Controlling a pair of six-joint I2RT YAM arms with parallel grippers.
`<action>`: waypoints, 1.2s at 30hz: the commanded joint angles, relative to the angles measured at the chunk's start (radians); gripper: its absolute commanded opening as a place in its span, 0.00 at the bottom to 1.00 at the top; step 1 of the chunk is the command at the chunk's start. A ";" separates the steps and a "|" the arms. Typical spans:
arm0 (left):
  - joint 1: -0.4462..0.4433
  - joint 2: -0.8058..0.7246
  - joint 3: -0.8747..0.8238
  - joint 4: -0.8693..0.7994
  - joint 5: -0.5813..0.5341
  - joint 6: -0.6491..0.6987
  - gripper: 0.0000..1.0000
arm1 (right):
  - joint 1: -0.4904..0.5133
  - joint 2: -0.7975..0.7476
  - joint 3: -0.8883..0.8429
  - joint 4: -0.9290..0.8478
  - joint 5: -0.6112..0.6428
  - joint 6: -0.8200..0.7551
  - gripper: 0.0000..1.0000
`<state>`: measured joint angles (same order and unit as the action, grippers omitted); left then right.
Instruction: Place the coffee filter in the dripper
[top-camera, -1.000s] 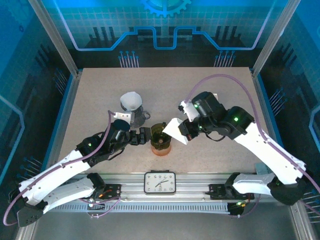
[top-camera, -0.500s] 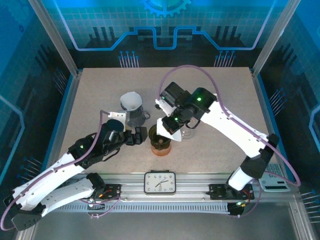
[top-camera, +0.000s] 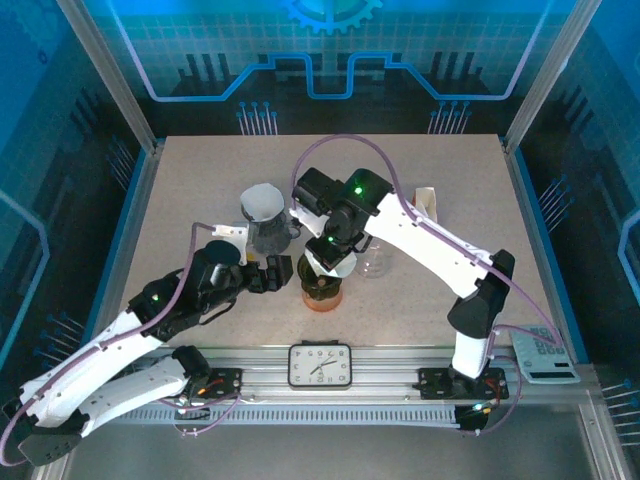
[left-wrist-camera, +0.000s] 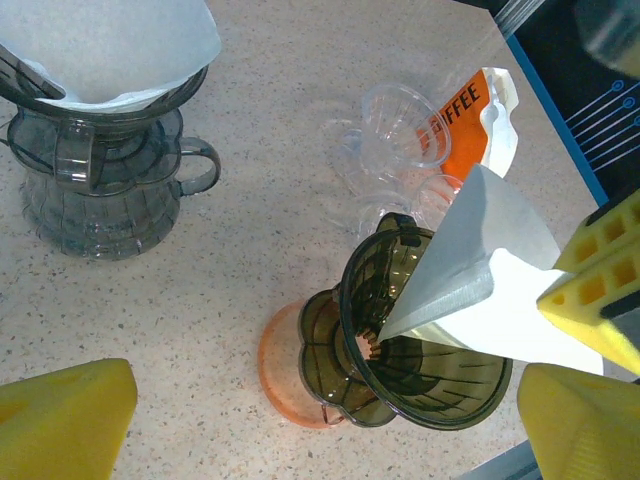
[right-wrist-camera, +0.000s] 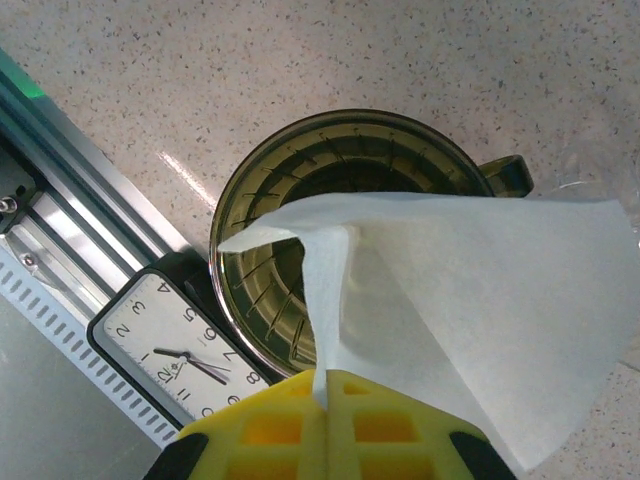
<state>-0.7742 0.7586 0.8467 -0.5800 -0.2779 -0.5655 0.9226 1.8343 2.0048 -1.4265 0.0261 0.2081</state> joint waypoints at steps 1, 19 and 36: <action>0.009 -0.013 -0.001 -0.015 0.022 0.027 0.99 | 0.017 0.033 0.029 -0.044 0.002 -0.021 0.00; 0.010 -0.014 -0.007 -0.020 0.029 0.022 0.99 | 0.019 0.055 -0.142 0.137 -0.054 0.001 0.00; 0.020 -0.014 -0.004 -0.023 0.018 -0.029 0.99 | 0.019 -0.073 -0.237 0.251 -0.041 0.020 0.32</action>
<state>-0.7673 0.7578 0.8467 -0.5800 -0.2638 -0.5770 0.9287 1.8336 1.7878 -1.2129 -0.0078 0.2165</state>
